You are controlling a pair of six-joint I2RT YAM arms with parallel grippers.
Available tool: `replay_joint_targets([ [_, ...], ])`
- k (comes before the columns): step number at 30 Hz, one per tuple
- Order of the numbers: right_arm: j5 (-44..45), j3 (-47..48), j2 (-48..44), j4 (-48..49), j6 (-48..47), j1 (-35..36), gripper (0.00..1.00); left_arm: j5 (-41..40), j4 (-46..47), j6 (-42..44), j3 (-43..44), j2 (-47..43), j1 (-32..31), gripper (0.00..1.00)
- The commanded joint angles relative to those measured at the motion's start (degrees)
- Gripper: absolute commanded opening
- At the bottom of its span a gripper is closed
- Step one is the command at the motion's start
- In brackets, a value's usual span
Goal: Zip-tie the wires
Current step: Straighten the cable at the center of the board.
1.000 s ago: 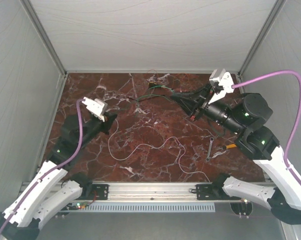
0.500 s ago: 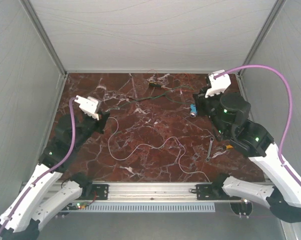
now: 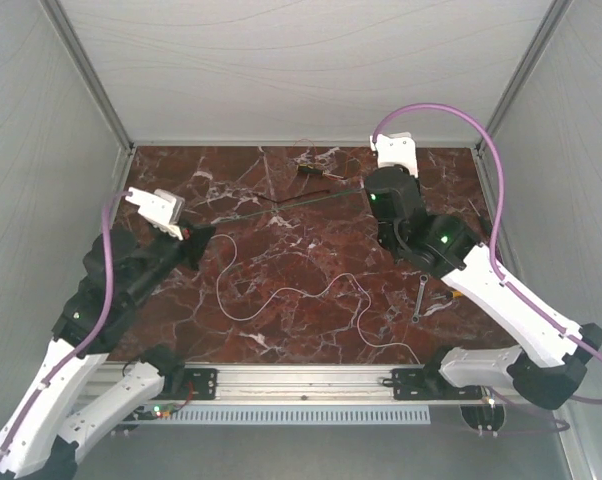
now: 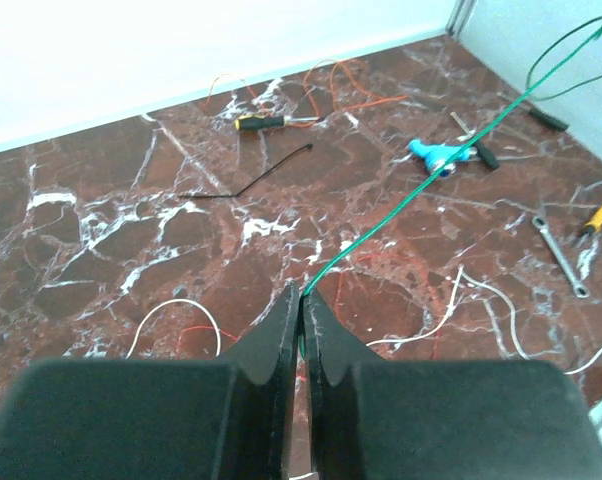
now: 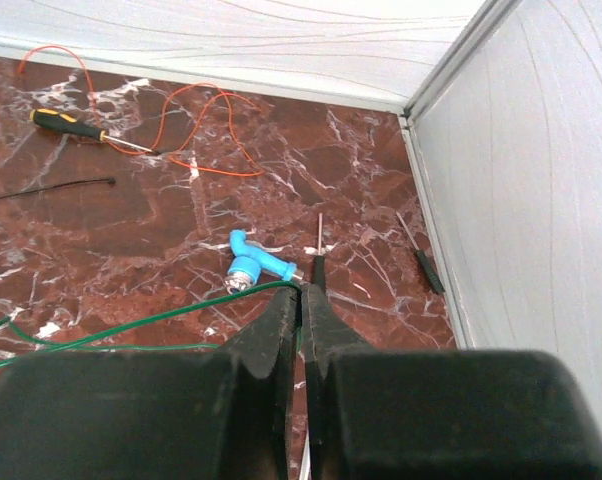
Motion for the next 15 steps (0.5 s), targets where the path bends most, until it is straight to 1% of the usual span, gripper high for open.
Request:
replay_joint_targets([
  [1,8.66,3.25,0.19,0.03,-0.46,-2.87,0.00,-0.56,-3.37,-2.26,6.94,-0.15,0.08,0.00],
  [4,6.90,2.00,0.25,3.72,-4.61,-6.42,0.00,-1.15,-6.44,-2.72,11.10,0.25,0.13,0.00],
  [7,1.26,1.61,0.82,2.66,-7.66,-7.45,0.00,-2.59,-8.61,-1.88,14.96,0.29,0.13,0.00],
  [10,-10.86,3.12,1.69,-3.93,-3.88,-7.50,0.00,-5.89,-10.40,0.50,16.49,1.57,0.09,0.00],
  [11,-15.95,3.07,1.56,-5.90,-2.14,-7.47,0.00,-5.70,-11.29,0.64,16.42,2.23,0.08,0.00],
  [13,-25.17,1.64,0.61,-8.53,1.17,-7.49,0.00,-2.87,-12.51,0.16,15.26,3.68,0.14,0.00],
  [15,-30.24,-0.73,-0.17,-10.32,3.28,-7.45,0.00,-1.41,-12.43,-0.26,12.62,3.84,0.09,0.00],
])
